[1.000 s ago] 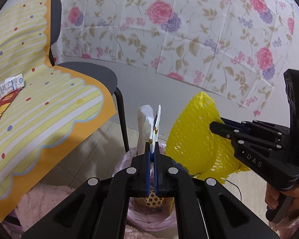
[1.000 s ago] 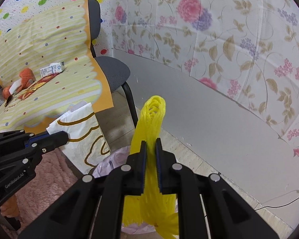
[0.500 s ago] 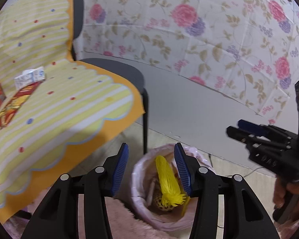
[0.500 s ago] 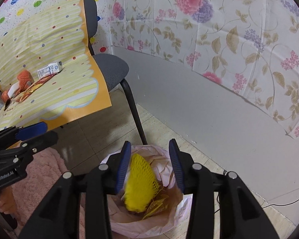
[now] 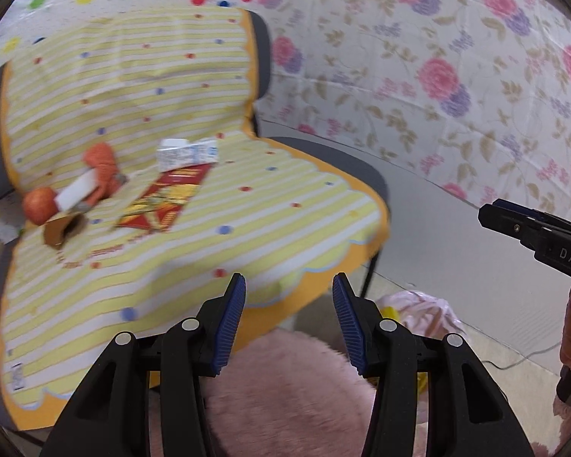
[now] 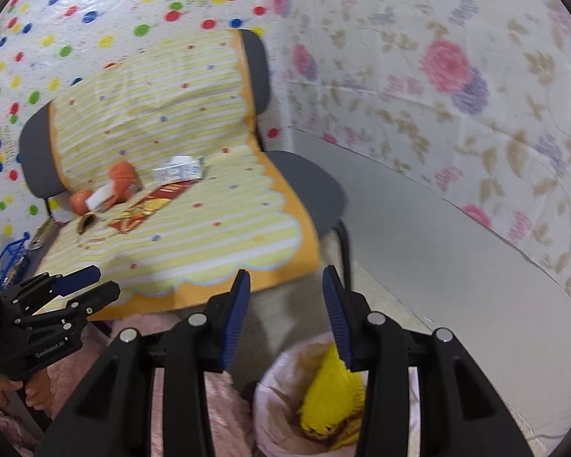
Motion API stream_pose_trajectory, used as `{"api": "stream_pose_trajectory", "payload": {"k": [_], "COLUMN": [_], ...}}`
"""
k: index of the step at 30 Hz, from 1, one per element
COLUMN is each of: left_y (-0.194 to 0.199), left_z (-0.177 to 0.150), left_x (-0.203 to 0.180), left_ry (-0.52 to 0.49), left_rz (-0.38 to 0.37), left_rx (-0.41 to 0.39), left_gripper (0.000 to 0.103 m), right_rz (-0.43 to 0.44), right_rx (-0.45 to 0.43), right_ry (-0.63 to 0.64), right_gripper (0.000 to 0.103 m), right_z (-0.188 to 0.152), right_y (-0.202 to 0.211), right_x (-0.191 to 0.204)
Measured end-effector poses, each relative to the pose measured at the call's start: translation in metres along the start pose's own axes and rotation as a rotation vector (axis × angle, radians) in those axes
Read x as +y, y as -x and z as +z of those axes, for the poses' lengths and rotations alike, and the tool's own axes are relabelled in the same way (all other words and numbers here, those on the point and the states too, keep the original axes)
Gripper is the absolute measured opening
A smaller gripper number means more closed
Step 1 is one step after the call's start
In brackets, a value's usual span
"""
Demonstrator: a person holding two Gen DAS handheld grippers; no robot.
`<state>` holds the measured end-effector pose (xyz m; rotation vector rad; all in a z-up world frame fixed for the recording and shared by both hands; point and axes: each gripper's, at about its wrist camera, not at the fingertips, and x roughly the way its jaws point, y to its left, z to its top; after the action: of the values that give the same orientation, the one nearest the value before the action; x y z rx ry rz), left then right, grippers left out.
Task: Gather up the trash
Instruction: 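Move both tools back over the chair seat, then grasp the white foam block with the left tool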
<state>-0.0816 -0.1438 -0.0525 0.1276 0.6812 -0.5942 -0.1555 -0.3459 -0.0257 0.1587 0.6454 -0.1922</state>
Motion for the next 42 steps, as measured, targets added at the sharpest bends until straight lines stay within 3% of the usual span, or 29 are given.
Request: {"api": "stream_pose_trajectory", "payload": {"k": [11,17,21,23,26,36,38,42], "left_y": [0.032,0.043,0.030,0.019,0.003,-0.065,-0.083,-0.115], "left_z": [0.006,0.018,0.029,0.036,0.046,0.084,0.091,0.101], "left_x": [0.100,0.146,0.168,0.176,0.189,0.246,0.259,0.273], "left_ry": [0.155,0.229,0.249,0.252,0.263,0.325,0.344,0.336], "left_rz": [0.247,0.332,0.354,0.373,0.369,0.350,0.337,0.348], "left_rx": [-0.028,-0.042,-0.032,-0.022,-0.015,0.029,0.049,0.100], "left_gripper": [0.050,0.062,0.069,0.078,0.079,0.081,0.089,0.089], "right_rz": [0.169,0.218,0.243,0.248,0.240,0.224,0.225,0.216], "right_rx": [0.040,0.035,0.038,0.040,0.046,0.062,0.069,0.093], "right_ry": [0.135,0.169,0.191,0.203,0.225,0.227,0.224,0.223], "right_gripper": [0.039,0.043,0.051,0.057,0.063,0.063,0.063,0.063], "right_z": [0.039,0.064,0.079,0.085,0.096,0.130,0.133,0.136], "right_y": [-0.053,-0.075,-0.092,-0.101,-0.120,-0.181,-0.190,-0.208], "right_x": [0.081,0.112,0.129,0.135,0.145,0.169,0.170,0.168]}}
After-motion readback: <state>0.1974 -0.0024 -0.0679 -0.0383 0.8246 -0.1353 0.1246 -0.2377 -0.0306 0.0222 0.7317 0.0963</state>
